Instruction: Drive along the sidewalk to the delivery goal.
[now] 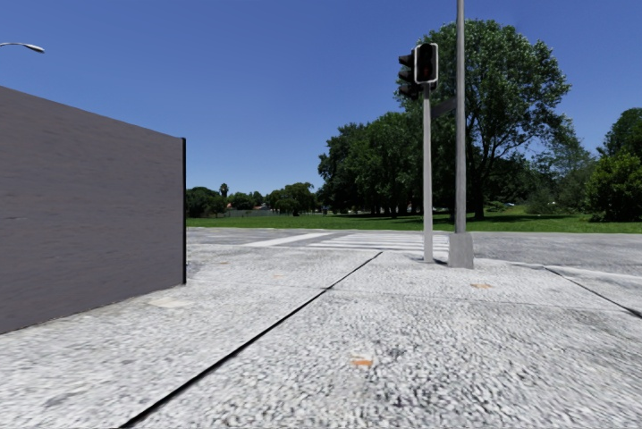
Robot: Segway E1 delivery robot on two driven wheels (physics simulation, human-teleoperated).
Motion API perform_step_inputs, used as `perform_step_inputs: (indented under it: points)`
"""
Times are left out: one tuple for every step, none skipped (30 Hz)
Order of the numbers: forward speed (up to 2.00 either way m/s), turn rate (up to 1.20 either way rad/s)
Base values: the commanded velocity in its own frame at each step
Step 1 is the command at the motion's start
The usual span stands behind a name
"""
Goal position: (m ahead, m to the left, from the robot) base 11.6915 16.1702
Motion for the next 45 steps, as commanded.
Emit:
perform_step_inputs:
  points:
    - [2.0, 0.0]
    - [2.0, 0.0]
    - [2.0, 0.0]
    - [2.0, 0.0]
    - [2.0, 0.0]
    - [2.0, 0.0]
    - [2.0, 0.0]
    - [2.0, 0.0]
    - [2.0, 0.0]
    - [2.0, 0.0]
    - [2.0, 0.0]
    - [2.0, 0.0]
    - [2.0, 0.0]
    - [2.0, 0.0]
    - [2.0, 0.0]
    - [2.0, 0.0]
    - [2.0, 0.0]
    - [2.0, 0.0]
    - [2.0, 0.0]
    - [2.0, 0.0]
    - [2.0, 0.0]
    - [2.0, 0.0]
    - [2.0, 0.0]
    - [2.0, 0.0]
    - [2.0, 0.0]
    - [2.0, 0.0]
    - [2.0, 0.0]
    - [2.0, 0.0]
    - [2.0, 0.0]
    - [2.0, 0.0]
    - [2.0, 0.24]
    - [2.0, 0.41]
    - [2.0, 0.41]
    - [2.0, 0.53]
    - [2.0, 0.62]
    - [2.0, 0.65]
    - [2.0, 0.65]
    - [2.0, 0.68]
    - [2.0, 0.71]
    - [2.0, 0.71]
    - [2.0, 0.72]
    - [2.0, 0.72]
    - [2.0, 0.72]
    - [2.0, 0.72]
    - [2.0, 0.72]
